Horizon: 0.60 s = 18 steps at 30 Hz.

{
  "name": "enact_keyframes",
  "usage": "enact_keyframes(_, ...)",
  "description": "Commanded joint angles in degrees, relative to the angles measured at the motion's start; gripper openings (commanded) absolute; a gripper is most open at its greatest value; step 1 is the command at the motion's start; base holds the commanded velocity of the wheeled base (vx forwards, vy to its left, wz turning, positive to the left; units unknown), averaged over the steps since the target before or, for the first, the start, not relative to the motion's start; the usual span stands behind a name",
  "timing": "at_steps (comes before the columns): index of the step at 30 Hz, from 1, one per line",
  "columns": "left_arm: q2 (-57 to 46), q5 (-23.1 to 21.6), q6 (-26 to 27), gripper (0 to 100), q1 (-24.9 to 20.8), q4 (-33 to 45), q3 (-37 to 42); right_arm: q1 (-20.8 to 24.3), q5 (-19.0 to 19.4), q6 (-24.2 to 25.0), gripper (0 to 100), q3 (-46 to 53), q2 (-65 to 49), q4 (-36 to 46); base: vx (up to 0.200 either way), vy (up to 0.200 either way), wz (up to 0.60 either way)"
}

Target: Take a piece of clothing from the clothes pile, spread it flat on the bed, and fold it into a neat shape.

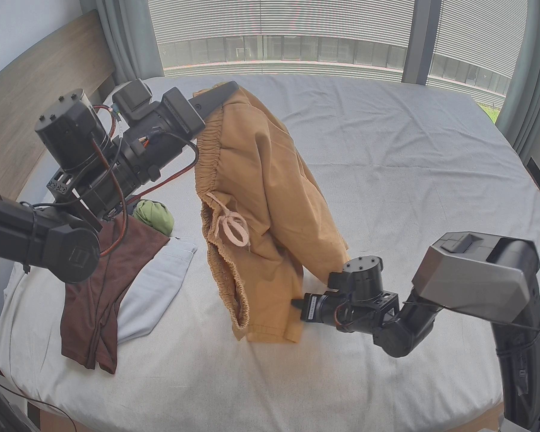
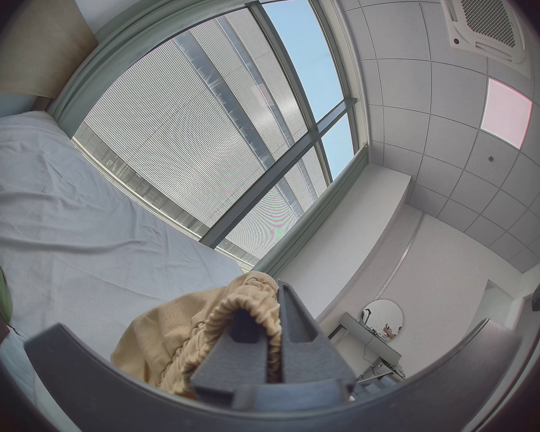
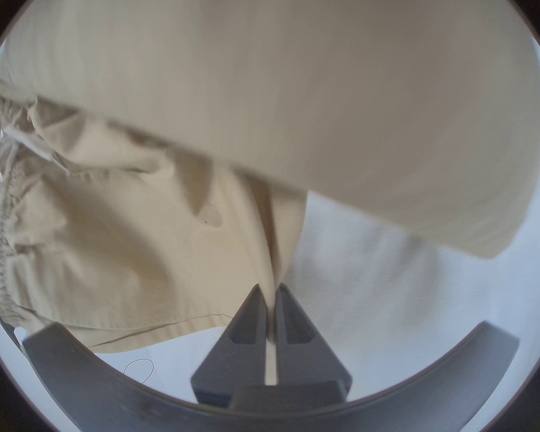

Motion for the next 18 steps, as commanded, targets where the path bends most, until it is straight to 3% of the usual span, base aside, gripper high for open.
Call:
enact_keyframes(1,-0.36,0.05,-0.46,0,-0.35,-0.55,-0.07,-4.34,0.03,-0.59,0,8.08,-10.88,-0.86,0.0,0.0,0.0)
enact_keyframes(18,1.92,1.28,-1.08,0,-2.55,-2.48,-0.16,-15.59,0.47,-5.16,0,16.25,-21.78,0.46,0.0,0.0,0.0)
